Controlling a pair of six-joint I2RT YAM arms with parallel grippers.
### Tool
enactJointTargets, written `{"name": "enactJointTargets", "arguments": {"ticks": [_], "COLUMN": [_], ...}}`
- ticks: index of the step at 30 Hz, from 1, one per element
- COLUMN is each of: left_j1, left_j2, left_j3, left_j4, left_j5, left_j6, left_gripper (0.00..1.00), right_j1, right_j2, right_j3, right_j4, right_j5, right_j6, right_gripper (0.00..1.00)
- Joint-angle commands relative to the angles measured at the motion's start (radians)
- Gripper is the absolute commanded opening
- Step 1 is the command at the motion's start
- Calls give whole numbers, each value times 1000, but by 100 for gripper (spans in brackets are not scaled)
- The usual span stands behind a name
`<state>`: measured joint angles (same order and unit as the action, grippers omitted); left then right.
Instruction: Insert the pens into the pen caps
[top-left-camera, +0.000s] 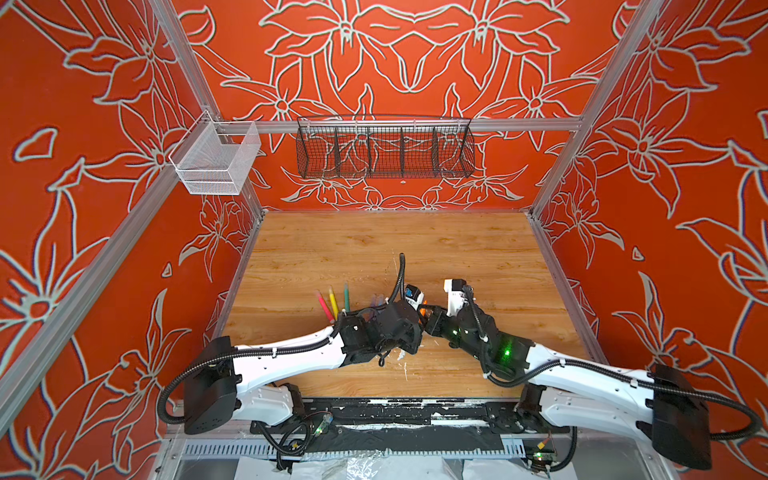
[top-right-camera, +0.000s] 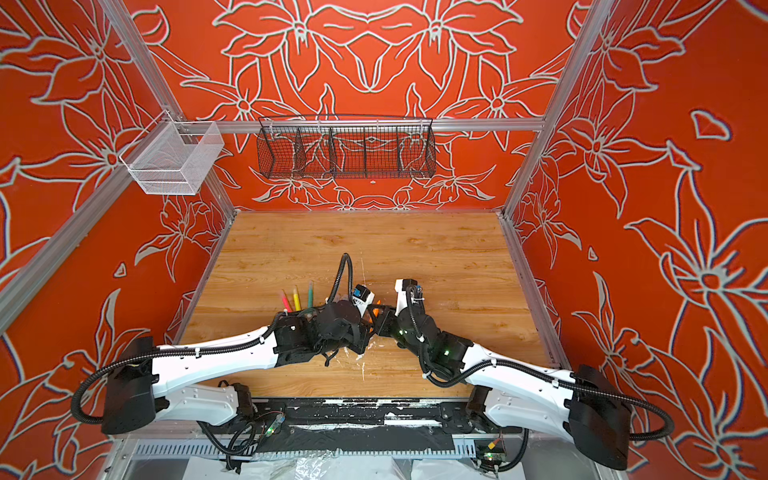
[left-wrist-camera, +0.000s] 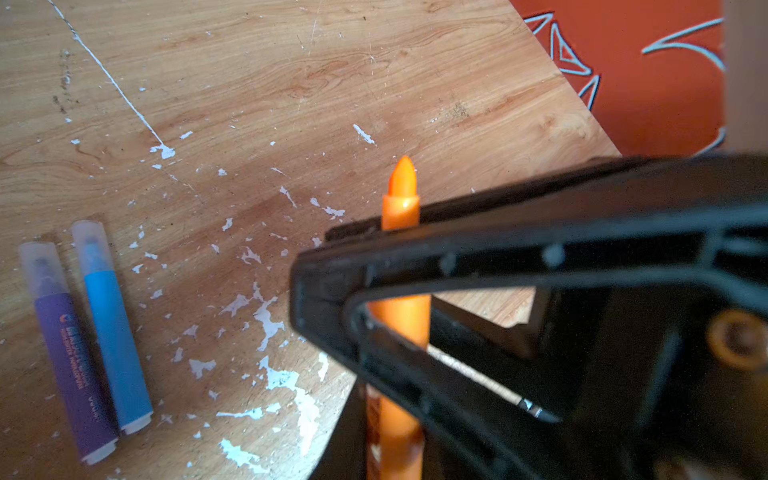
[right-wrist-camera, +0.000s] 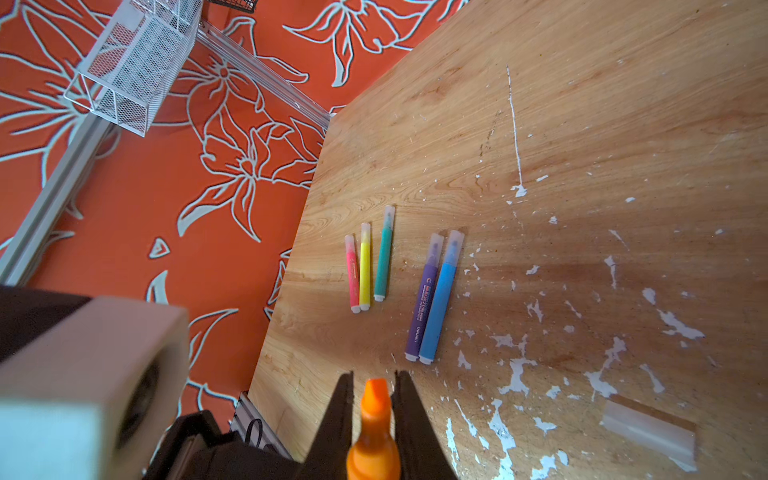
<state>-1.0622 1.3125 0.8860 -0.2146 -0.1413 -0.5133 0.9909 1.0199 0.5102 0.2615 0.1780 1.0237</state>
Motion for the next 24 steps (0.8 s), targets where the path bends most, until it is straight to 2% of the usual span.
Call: {"name": "enactJointTargets", "arguments": {"ticks": [1, 9, 11, 15, 17, 20, 24], "left_j1": [-7, -6, -7, 7, 48, 162, 246], "left_j2": [10, -3, -2, -5, -12, -49, -168], "left_j3": [-5, -15, -15, -15, -13, -12, -13], "left_j4": [2, -2, -5, -50, -103, -231, -443], "left_j5": [17, 9, 0, -66, -67, -64, -215], "left_j6": [-1, 0, 1, -18, -32, -41, -42], "left_gripper": [16, 4, 0, 0, 0, 0, 0], "right_j1": [6, 6, 6, 6, 6, 6, 6], "right_j2": [-4, -12, -10, -19, -24, -38, -62], "right_j3": [17, 22, 26, 56, 76, 101, 108], "right_j4": [4, -8, -11, -75, -127, -227, -348], "right_j5": [36, 40, 36, 33, 31, 39, 57], "right_j6": [-3, -9, -16, -44, -68, -93, -112], "right_gripper": [3, 5, 13, 45, 54, 62, 67]}}
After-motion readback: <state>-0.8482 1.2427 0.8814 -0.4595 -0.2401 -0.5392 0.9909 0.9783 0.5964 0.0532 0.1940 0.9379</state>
